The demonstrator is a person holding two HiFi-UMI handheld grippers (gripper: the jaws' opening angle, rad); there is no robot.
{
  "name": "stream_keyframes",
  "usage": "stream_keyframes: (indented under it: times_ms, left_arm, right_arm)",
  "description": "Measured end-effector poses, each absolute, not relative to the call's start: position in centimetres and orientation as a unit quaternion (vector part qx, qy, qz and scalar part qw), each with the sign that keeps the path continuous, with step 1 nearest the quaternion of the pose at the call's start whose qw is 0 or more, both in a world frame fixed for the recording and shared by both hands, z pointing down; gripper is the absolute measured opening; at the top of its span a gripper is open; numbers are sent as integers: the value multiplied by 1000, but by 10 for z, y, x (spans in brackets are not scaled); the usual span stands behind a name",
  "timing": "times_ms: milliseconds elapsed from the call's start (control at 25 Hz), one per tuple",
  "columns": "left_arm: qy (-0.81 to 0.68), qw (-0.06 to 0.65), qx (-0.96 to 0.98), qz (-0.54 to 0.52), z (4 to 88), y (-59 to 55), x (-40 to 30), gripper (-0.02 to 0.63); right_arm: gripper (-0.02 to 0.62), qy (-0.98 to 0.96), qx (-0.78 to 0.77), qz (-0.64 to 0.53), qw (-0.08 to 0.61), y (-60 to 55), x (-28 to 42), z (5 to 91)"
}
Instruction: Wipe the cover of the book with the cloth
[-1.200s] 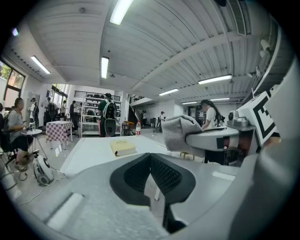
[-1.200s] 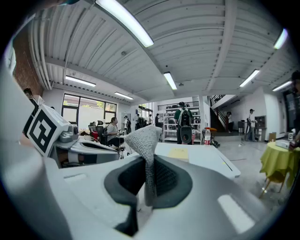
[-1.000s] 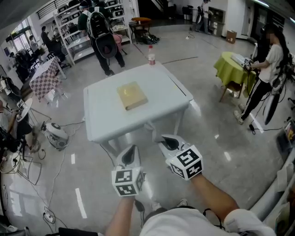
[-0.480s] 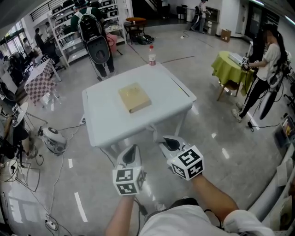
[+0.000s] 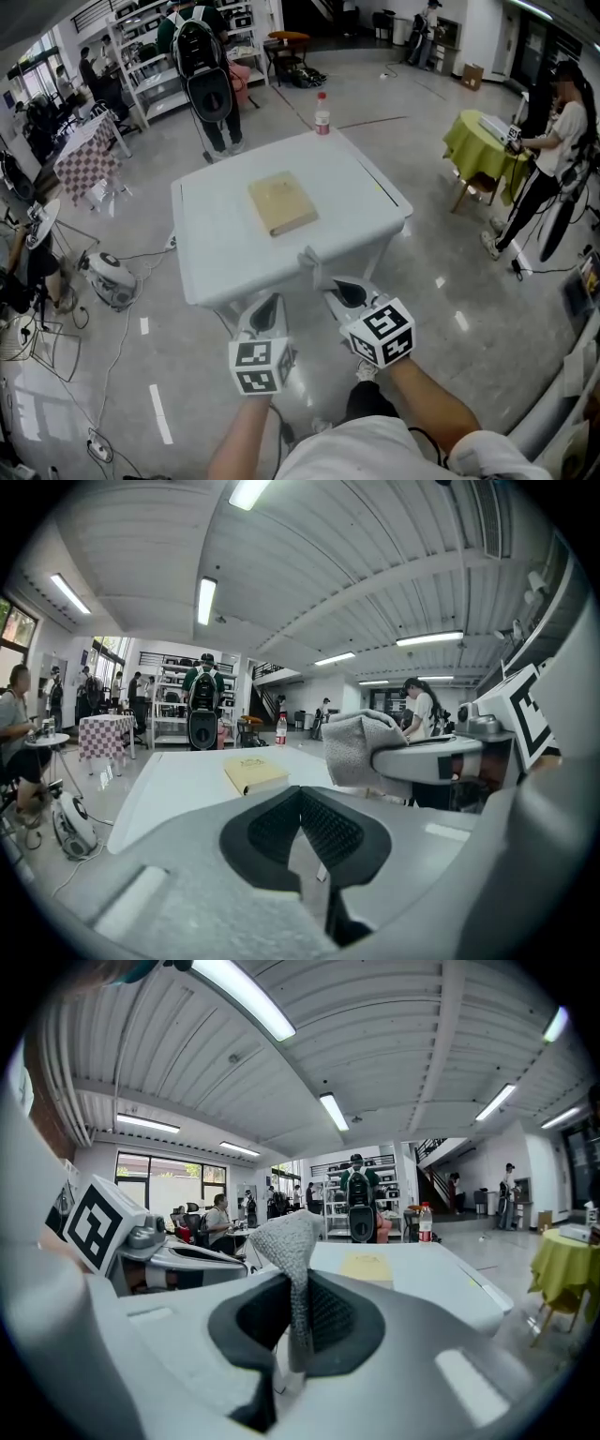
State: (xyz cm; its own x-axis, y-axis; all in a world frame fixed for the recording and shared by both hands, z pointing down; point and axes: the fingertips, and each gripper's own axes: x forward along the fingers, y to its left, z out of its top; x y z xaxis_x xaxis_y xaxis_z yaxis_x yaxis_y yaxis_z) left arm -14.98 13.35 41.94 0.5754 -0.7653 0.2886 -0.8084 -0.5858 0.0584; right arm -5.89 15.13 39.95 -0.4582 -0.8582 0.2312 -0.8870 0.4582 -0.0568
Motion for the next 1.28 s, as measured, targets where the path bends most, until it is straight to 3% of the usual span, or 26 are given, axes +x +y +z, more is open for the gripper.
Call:
stream_keyframes:
  times_ms: [800, 1280]
  left_arm:
    - [-521, 110, 835, 140, 424, -3, -16, 6]
    - [-556, 116, 809, 151, 434, -55, 8, 6]
  right_arm:
    - [17, -894, 432, 91, 83, -6, 81, 405]
    - [17, -908, 398, 91, 92, -64, 117, 410]
